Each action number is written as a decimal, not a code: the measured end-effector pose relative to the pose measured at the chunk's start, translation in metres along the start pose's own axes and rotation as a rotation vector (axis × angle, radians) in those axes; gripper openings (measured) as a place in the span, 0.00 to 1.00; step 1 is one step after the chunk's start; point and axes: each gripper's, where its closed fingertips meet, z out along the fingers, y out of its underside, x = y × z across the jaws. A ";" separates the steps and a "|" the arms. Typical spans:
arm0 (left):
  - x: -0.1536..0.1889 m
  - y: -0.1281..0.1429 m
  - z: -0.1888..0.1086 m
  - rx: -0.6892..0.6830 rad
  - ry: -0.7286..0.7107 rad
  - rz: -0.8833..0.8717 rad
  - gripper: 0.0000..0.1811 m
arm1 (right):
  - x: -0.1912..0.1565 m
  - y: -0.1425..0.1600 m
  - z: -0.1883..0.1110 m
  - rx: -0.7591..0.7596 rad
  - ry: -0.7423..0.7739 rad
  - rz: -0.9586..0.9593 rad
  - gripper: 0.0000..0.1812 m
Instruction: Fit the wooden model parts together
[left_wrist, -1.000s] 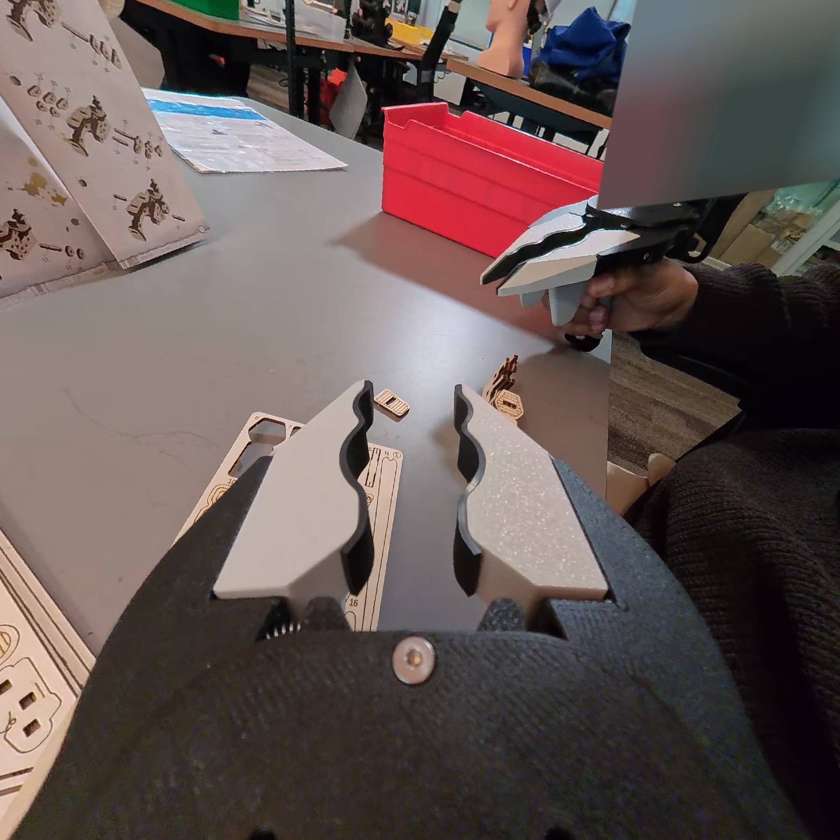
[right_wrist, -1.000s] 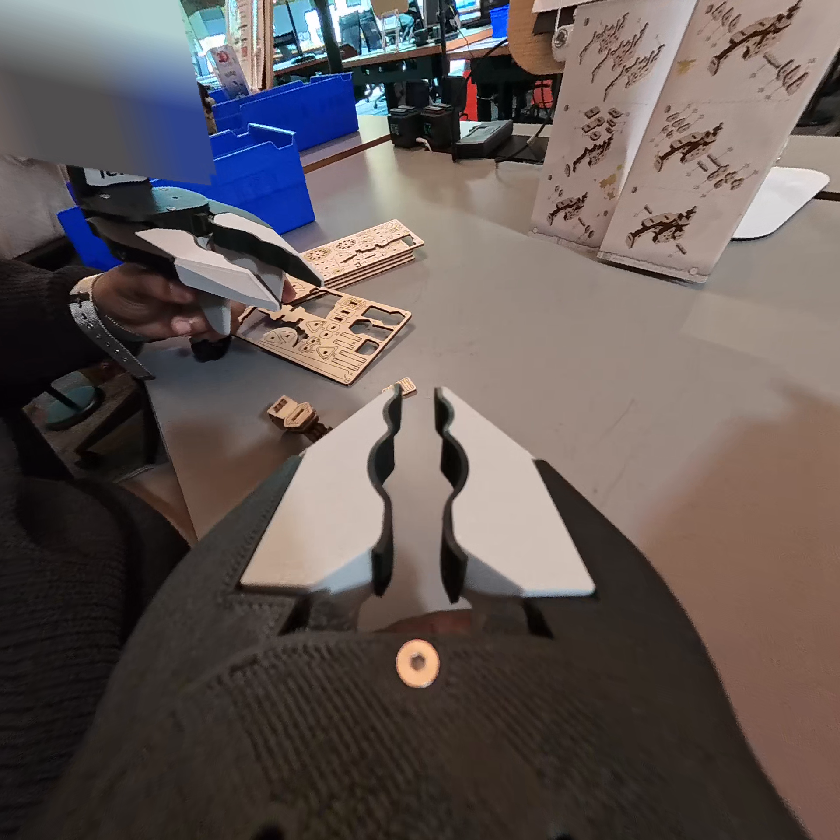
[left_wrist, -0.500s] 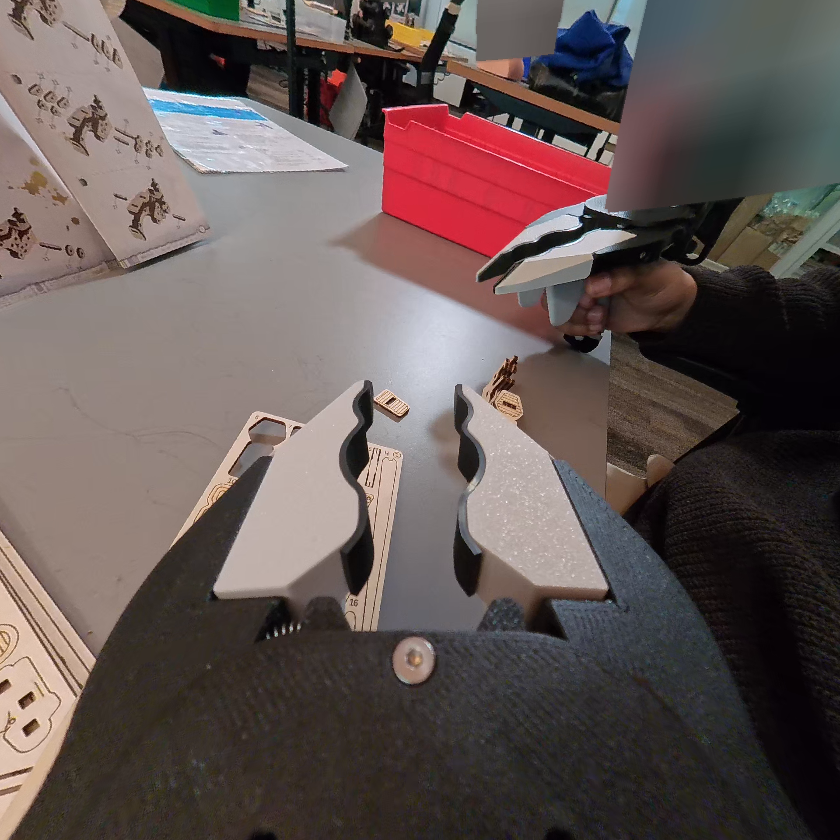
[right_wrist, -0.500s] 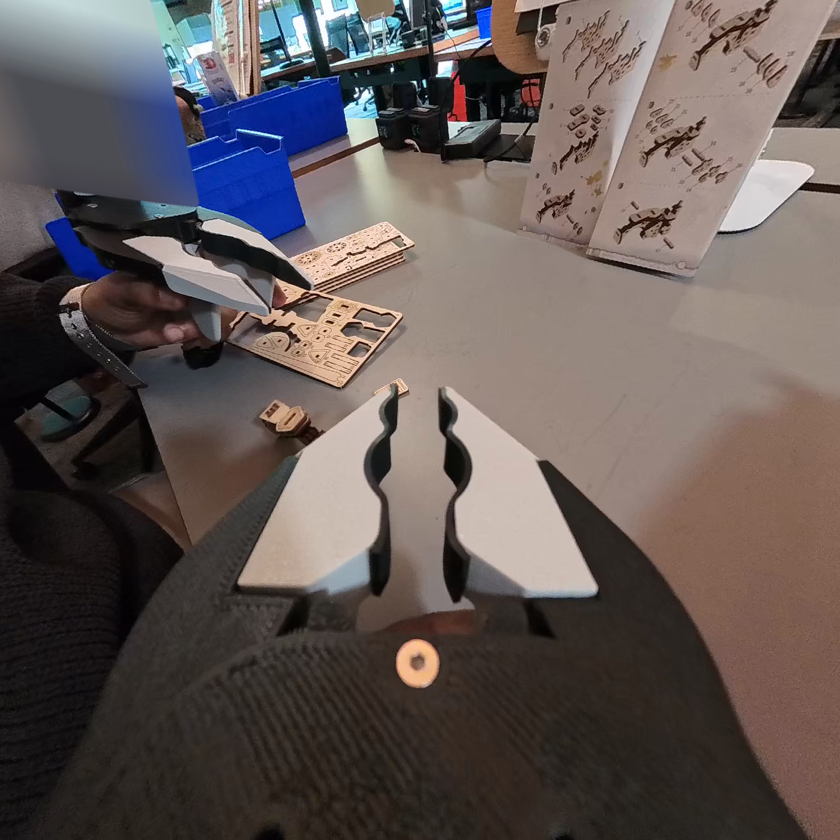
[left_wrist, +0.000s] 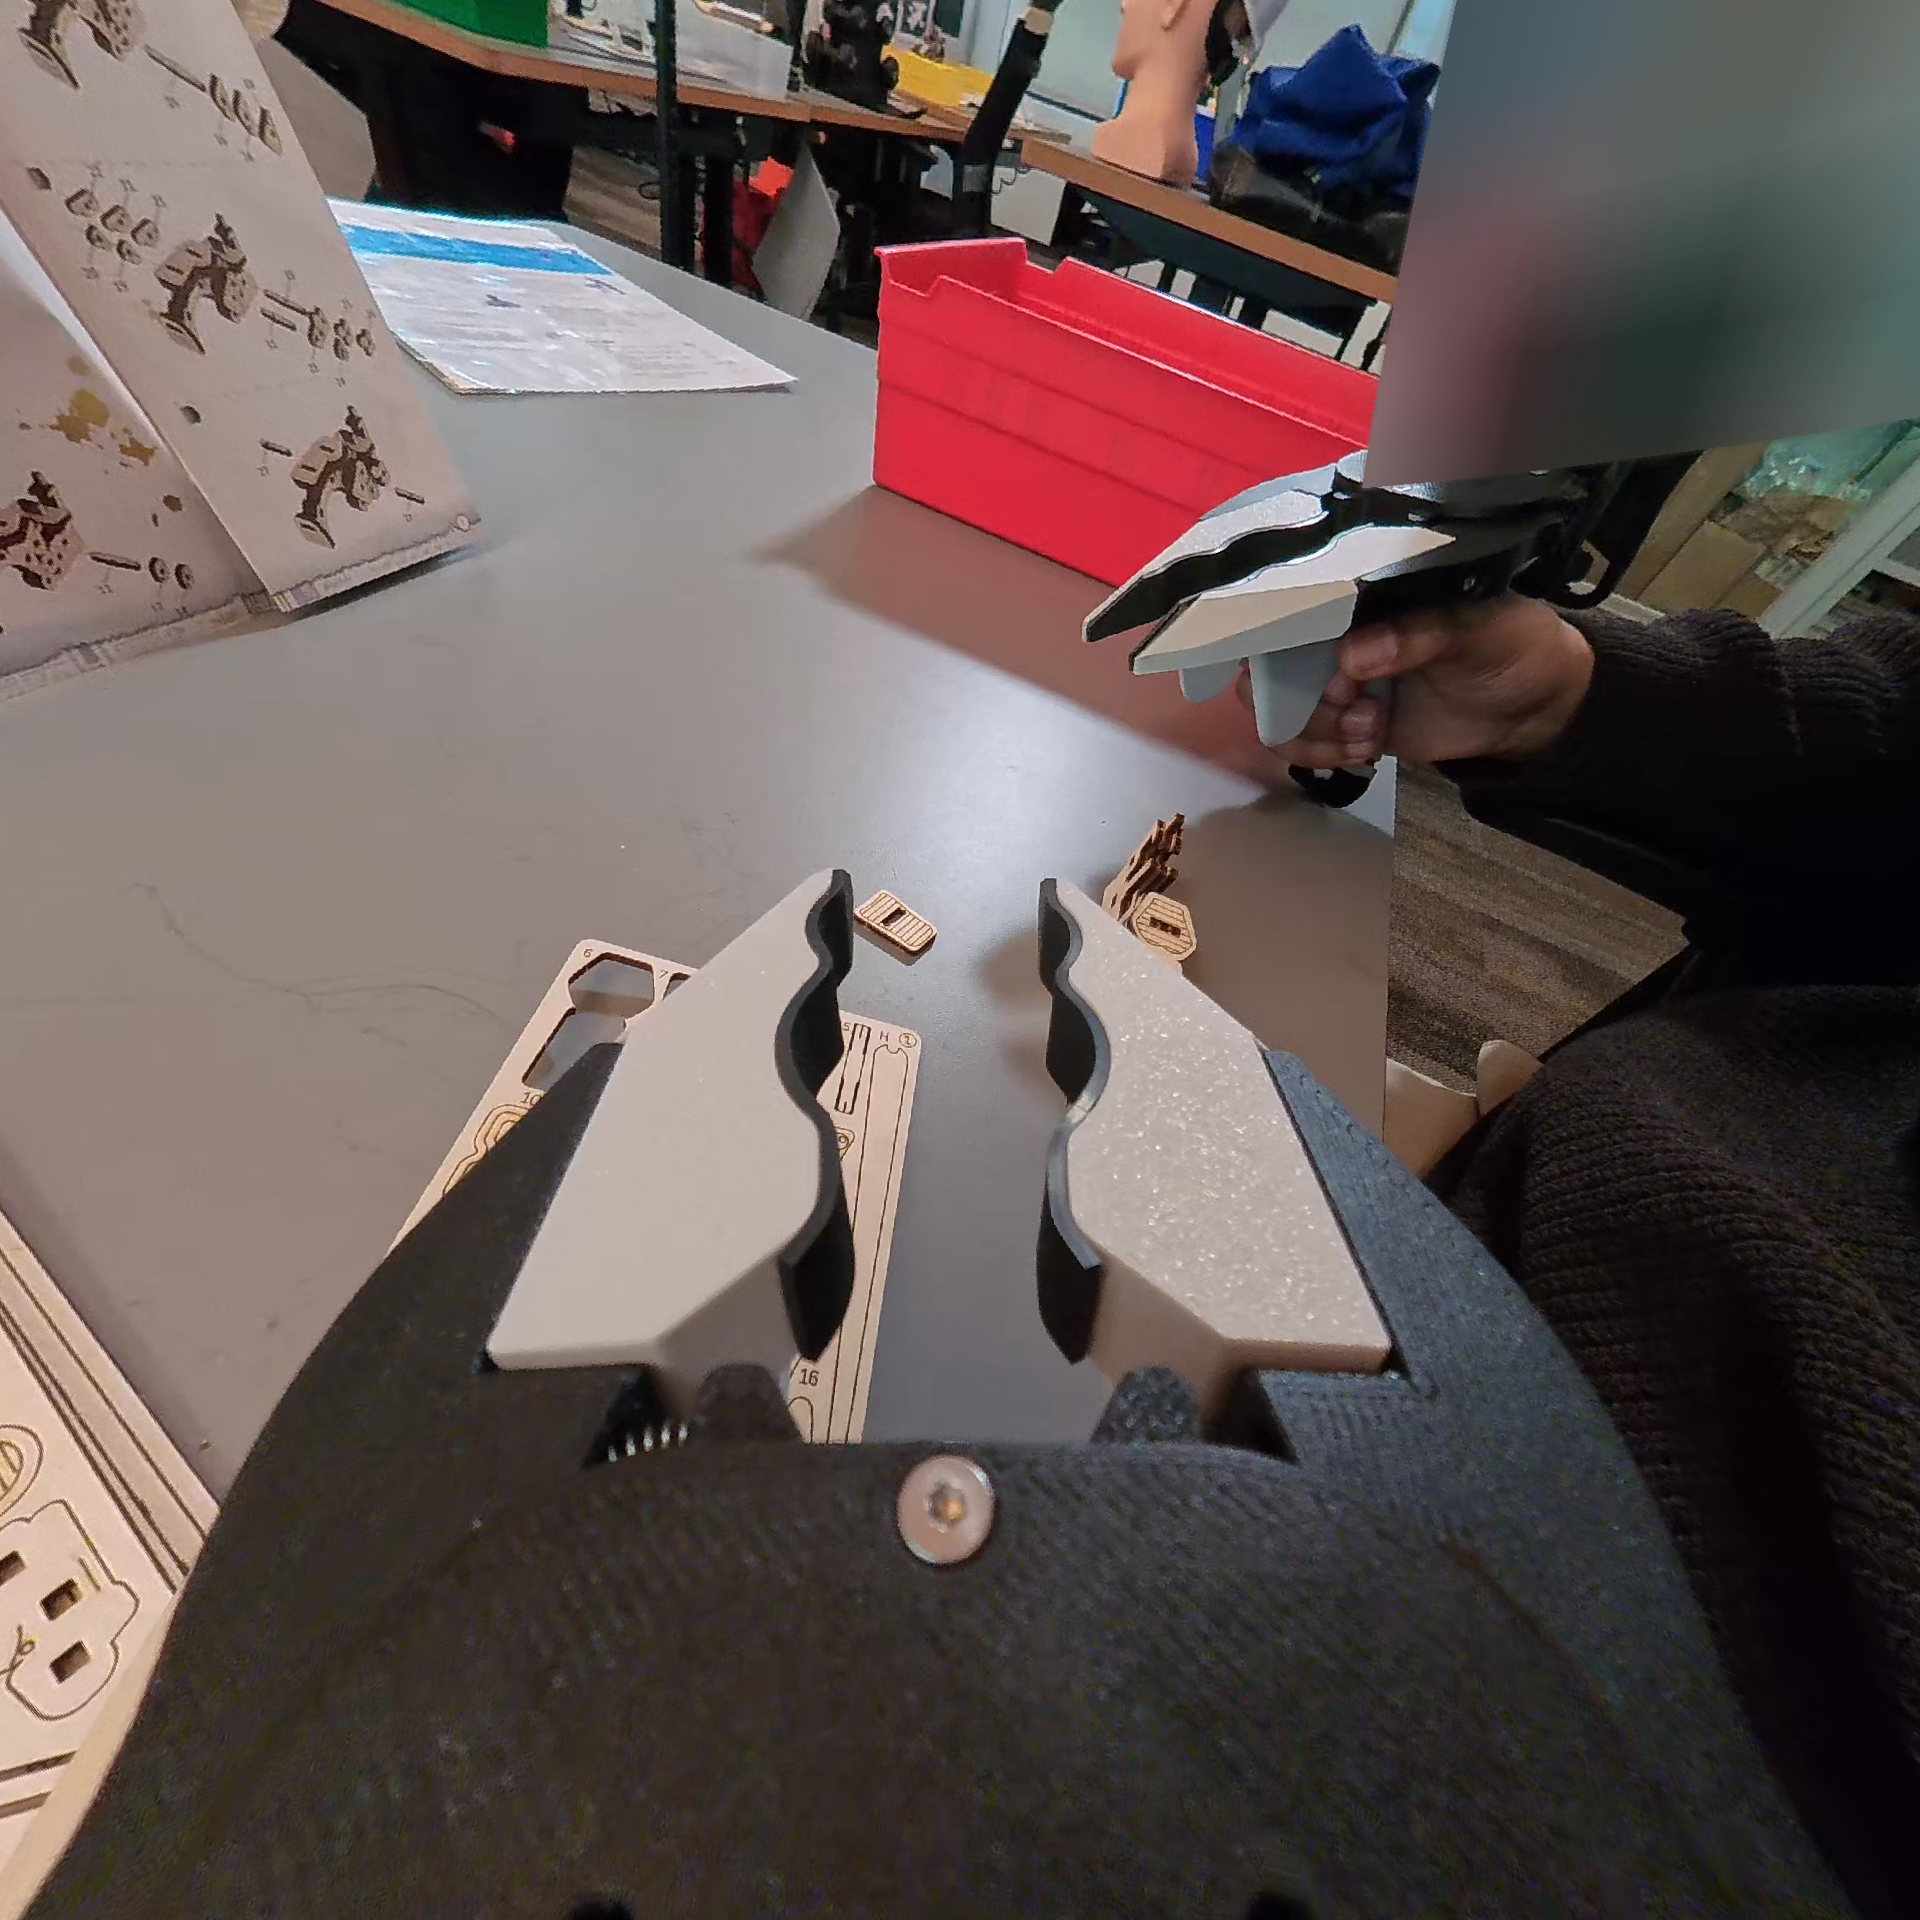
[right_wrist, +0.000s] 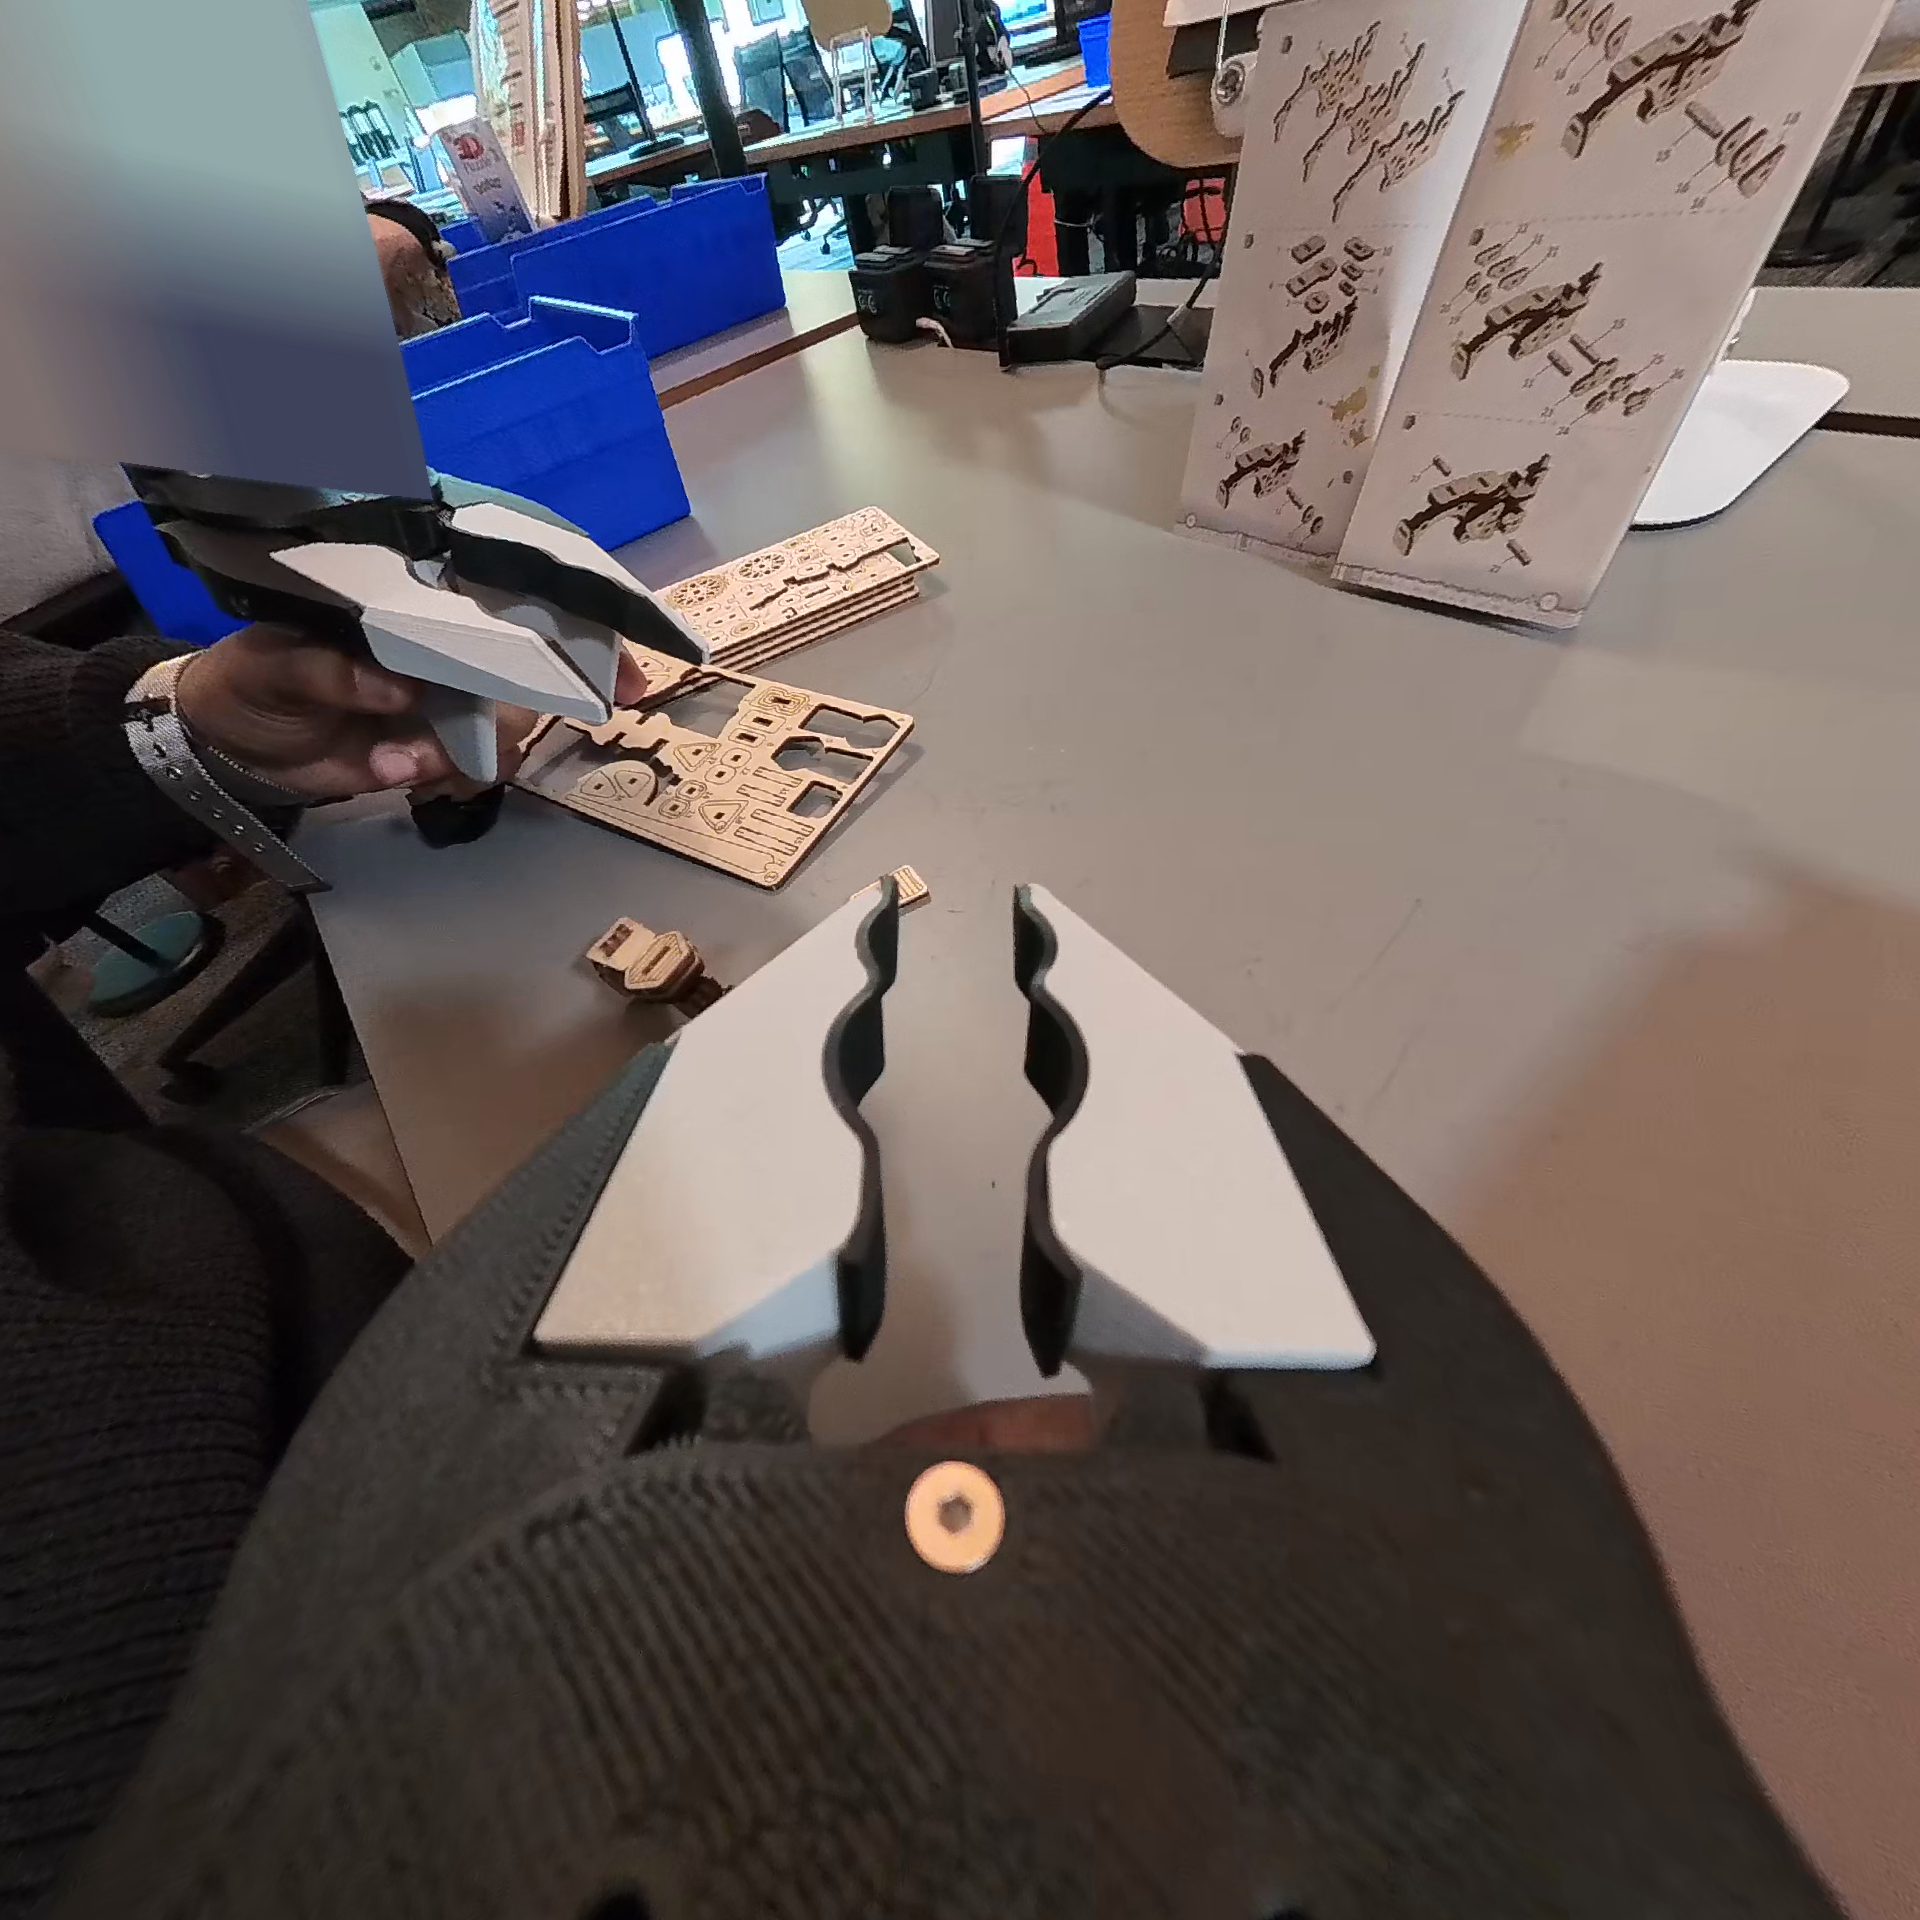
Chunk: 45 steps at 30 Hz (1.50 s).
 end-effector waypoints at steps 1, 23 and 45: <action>0.000 0.000 0.000 0.000 0.000 0.000 0.19 | 0.000 0.000 0.000 0.000 0.000 0.000 0.12; -0.001 0.000 0.000 0.000 0.001 -0.006 0.19 | 0.001 0.000 0.000 0.001 0.003 0.003 0.13; -0.004 0.030 0.047 -0.367 -0.042 -0.148 0.17 | -0.006 -0.003 -0.001 0.007 -0.005 -0.020 0.13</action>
